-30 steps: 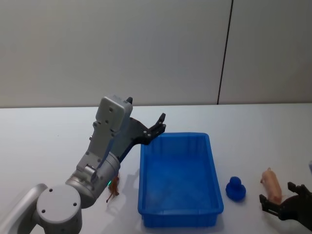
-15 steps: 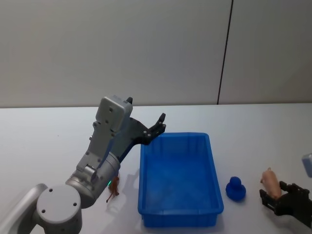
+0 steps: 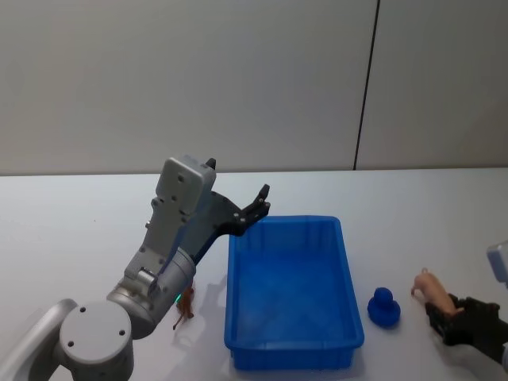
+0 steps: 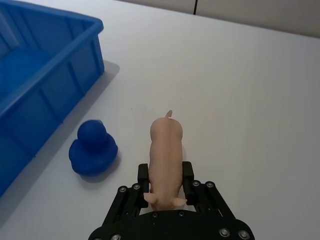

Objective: Pick up the two dolls from the table and place them into the box.

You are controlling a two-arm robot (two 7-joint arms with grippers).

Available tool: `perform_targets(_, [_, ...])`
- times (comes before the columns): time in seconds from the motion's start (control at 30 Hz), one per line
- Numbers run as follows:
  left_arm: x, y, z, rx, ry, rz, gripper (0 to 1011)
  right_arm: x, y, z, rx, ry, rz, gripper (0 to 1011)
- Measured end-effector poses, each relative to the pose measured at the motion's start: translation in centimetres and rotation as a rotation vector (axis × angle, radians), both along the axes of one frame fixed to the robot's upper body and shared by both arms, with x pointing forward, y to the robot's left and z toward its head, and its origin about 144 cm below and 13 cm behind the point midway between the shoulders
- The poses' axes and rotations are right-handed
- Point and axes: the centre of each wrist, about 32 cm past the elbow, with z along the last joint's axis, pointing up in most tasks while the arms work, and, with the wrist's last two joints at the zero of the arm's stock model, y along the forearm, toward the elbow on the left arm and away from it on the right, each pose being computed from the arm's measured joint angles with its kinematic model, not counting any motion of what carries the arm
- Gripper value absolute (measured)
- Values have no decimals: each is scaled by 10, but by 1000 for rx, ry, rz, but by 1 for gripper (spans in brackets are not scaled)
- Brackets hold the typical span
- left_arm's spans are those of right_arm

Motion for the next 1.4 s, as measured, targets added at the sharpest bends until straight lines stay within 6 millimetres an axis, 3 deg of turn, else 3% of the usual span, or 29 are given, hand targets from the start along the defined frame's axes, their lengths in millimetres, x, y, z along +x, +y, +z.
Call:
perform_targets(0.37, [0, 0, 0, 0, 0, 0, 1003, 4, 5, 15, 4, -93, 18, 369])
perform_targets(0.7, [0, 0, 0, 0, 0, 0, 1003, 14, 17, 44, 27, -213, 101, 369])
perform_targets(1.13, [0, 0, 0, 0, 0, 0, 1003, 31, 45, 73, 56, -284, 290, 369])
perform_targets(1.4, [0, 0, 0, 0, 0, 0, 1003, 42, 64, 78, 63, -268, 391, 369])
